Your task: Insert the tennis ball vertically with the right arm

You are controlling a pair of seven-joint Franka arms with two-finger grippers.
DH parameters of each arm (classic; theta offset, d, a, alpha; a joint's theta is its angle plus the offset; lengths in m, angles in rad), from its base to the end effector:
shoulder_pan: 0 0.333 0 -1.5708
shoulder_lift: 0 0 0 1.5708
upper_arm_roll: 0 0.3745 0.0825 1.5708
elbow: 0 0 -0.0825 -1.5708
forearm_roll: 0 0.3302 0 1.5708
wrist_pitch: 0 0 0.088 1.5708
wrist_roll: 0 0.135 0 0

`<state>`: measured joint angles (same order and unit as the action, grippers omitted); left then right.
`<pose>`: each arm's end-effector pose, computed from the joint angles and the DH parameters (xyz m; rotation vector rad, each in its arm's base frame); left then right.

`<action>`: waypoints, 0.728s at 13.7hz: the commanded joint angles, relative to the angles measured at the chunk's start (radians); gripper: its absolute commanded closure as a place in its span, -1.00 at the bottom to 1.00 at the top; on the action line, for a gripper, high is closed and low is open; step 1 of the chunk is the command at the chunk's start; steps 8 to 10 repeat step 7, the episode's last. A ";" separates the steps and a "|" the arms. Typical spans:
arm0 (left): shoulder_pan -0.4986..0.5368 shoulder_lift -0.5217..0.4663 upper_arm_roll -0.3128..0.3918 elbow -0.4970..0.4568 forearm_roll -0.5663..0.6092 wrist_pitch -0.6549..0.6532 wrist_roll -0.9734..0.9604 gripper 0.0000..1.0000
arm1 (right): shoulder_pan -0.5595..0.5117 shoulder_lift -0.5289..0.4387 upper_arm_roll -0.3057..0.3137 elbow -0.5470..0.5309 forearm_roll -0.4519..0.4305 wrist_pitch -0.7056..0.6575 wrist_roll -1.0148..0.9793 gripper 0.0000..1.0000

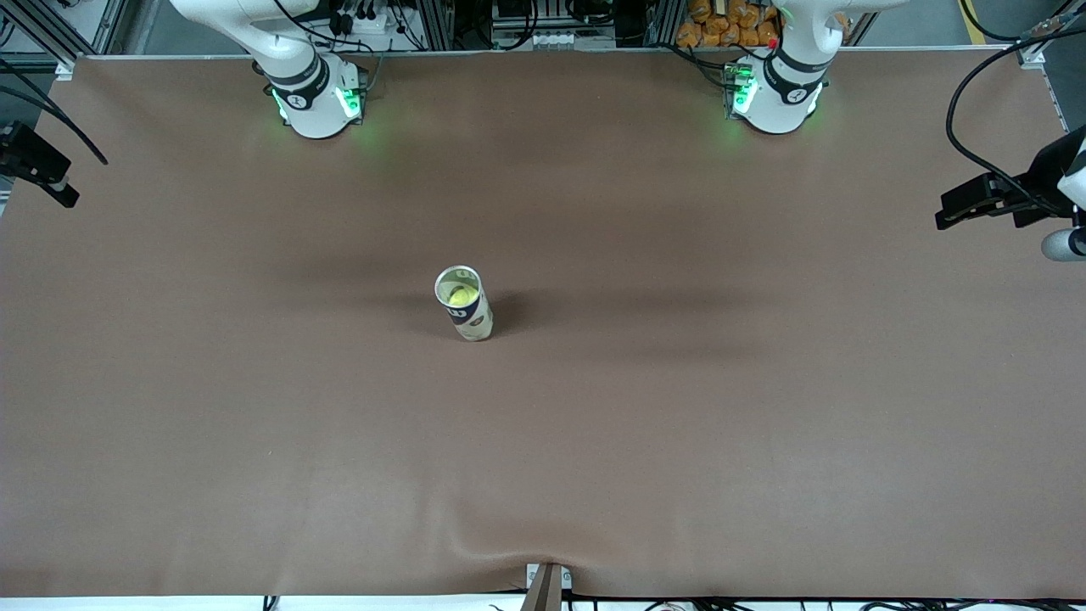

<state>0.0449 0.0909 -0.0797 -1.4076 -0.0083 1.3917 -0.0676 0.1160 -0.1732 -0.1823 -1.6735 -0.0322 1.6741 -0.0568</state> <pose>0.5123 -0.0165 0.6611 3.1267 0.0496 -0.1677 0.4494 -0.0442 0.7024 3.1189 -0.0139 0.2667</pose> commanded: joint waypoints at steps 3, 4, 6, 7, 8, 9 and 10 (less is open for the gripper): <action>0.049 -0.040 -0.049 -0.002 0.021 -0.033 0.017 -1.00 | 0.014 0.001 -0.005 0.014 -0.015 -0.008 0.017 -1.00; 0.049 -0.040 -0.048 -0.002 0.021 -0.033 0.037 -1.00 | 0.004 0.001 -0.002 0.012 -0.012 -0.007 0.017 -1.00; 0.050 -0.040 -0.046 -0.001 0.021 -0.033 0.040 -1.00 | 0.019 0.006 -0.006 0.015 -0.015 -0.011 0.017 -1.00; 0.062 -0.039 -0.045 -0.001 0.016 -0.033 0.037 -1.00 | 0.021 0.018 -0.008 0.017 -0.015 -0.011 0.017 -1.00; 0.062 -0.039 -0.045 -0.001 0.016 -0.033 0.037 -1.00 | 0.021 0.018 -0.008 0.017 -0.015 -0.011 0.017 -1.00; 0.062 -0.039 -0.045 -0.001 0.016 -0.033 0.037 -1.00 | 0.021 0.018 -0.008 0.017 -0.015 -0.011 0.017 -1.00; 0.062 -0.039 -0.045 -0.001 0.016 -0.033 0.037 -1.00 | 0.021 0.018 -0.008 0.017 -0.015 -0.011 0.017 -1.00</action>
